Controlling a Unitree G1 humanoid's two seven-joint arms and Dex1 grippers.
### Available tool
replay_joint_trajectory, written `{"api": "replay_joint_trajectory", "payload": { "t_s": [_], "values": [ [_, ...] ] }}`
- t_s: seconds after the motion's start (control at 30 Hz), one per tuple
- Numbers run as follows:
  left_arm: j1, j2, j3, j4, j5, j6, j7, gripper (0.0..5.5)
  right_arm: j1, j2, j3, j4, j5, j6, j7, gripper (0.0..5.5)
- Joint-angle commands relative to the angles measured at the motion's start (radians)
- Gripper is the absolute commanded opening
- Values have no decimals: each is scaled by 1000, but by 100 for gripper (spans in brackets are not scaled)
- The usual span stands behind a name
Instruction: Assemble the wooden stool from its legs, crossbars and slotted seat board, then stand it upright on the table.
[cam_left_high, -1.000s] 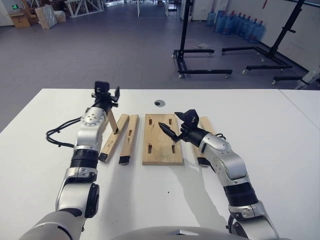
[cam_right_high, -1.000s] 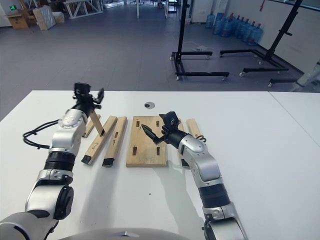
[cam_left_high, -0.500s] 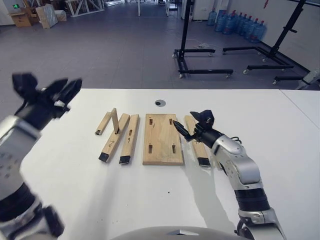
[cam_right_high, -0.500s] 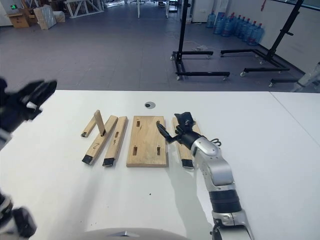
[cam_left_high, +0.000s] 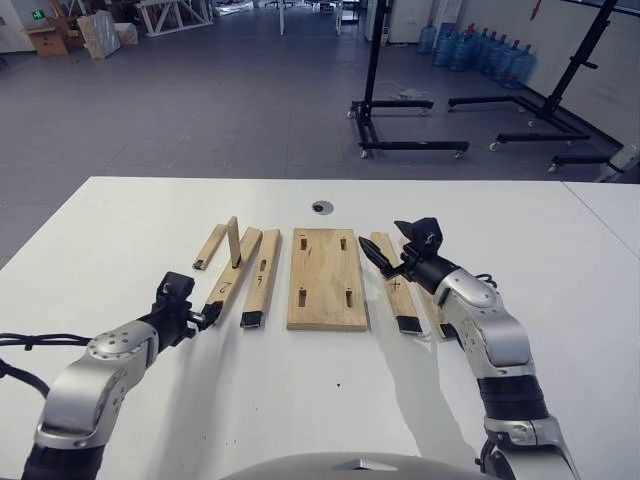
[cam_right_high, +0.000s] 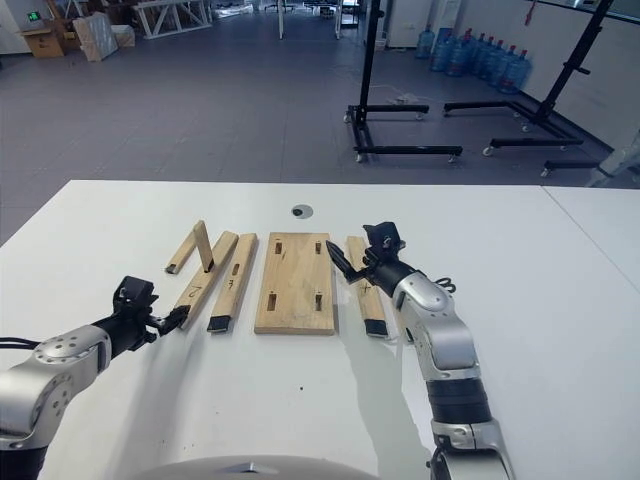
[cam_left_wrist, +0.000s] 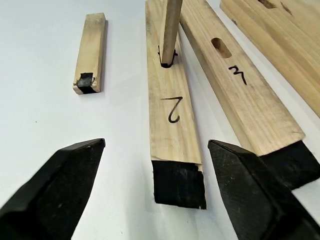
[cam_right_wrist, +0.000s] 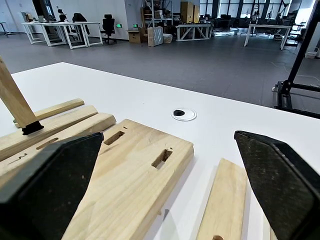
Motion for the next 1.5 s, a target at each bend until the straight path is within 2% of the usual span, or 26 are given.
{"api": "replay_joint_trajectory", "payload": {
  "t_s": [0.03, 0.27, 0.7, 0.97, 1.37, 1.5],
  "values": [
    [-91, -31, -57, 60, 66, -33, 30, 434, -30, 18, 18, 26, -11, -17, -6, 481],
    [-162, -104, -116, 131, 122, -9, 57, 538, -30, 33, 36, 33, -12, -31, -10, 481],
    [-172, -168, -81, 242, 121, -32, 34, 538, -29, 31, 50, 36, -12, -28, 0, 481],
    [-169, -176, -108, 357, 163, -94, 22, 405, -37, 30, 52, 43, -13, -24, 9, 481],
    [-112, -159, -106, 359, 177, -130, -9, 215, -43, 32, 56, 44, -13, -21, 14, 481],
    [-135, -172, -117, 365, 192, -150, 1, 203, -51, 31, 55, 56, -13, -24, 16, 481]
  ]
}}
